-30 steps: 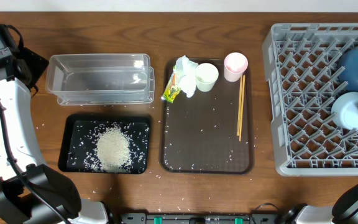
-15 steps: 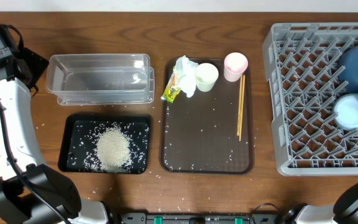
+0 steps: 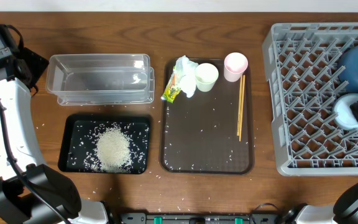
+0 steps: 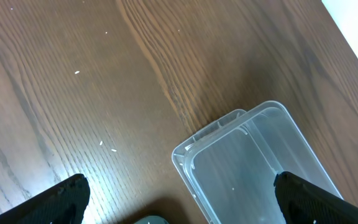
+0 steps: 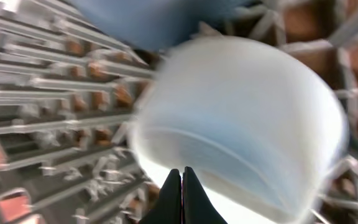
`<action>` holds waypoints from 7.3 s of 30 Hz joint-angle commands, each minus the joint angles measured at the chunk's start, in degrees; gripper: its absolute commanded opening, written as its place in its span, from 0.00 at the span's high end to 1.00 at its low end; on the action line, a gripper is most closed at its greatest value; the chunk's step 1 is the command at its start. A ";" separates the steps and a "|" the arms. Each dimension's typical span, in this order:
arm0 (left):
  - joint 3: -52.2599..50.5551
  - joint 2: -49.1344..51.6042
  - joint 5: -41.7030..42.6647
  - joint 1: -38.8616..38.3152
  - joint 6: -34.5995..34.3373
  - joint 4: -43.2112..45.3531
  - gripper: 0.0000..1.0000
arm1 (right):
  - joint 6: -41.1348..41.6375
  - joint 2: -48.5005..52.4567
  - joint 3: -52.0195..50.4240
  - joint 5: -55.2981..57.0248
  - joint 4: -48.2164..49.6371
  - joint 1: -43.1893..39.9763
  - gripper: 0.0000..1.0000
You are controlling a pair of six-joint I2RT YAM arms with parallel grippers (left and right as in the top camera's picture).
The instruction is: Sort waste into correct bins and load items into the dishwasher rack
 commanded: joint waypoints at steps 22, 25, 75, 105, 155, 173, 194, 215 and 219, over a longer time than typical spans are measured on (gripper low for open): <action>-0.02 -0.76 -0.28 0.04 -0.28 -0.15 0.02 | -1.75 -0.28 4.63 8.41 4.46 0.98 0.97; -0.02 -0.76 -0.28 0.04 -0.28 -0.13 0.02 | -1.77 -0.26 4.61 7.28 3.65 1.57 0.97; -0.02 -0.76 -0.28 0.04 -0.28 -0.15 0.02 | 1.64 2.78 3.98 2.84 10.51 3.08 0.97; -0.02 -0.76 -0.28 0.04 -0.28 -0.15 0.02 | -10.54 12.26 50.03 11.96 -18.45 49.40 0.47; -0.02 -0.76 -0.28 0.04 -0.28 -0.15 0.02 | 2.54 39.82 49.94 25.42 -18.49 60.26 0.71; -0.02 -0.76 -0.28 0.04 -0.28 -0.15 0.02 | 3.50 32.87 55.69 23.69 -23.91 58.73 0.99; -0.02 -0.76 -0.28 0.04 -0.28 -0.13 0.02 | -21.42 23.23 55.56 -26.84 -28.22 23.96 0.99; -0.02 -0.76 -0.28 0.04 -0.28 -0.15 0.02 | -31.85 26.23 55.56 -34.07 -45.92 -3.82 0.99; -0.02 -0.76 -0.28 0.04 -0.28 -0.13 0.02 | -36.28 26.36 55.56 -37.92 -45.53 -9.86 0.99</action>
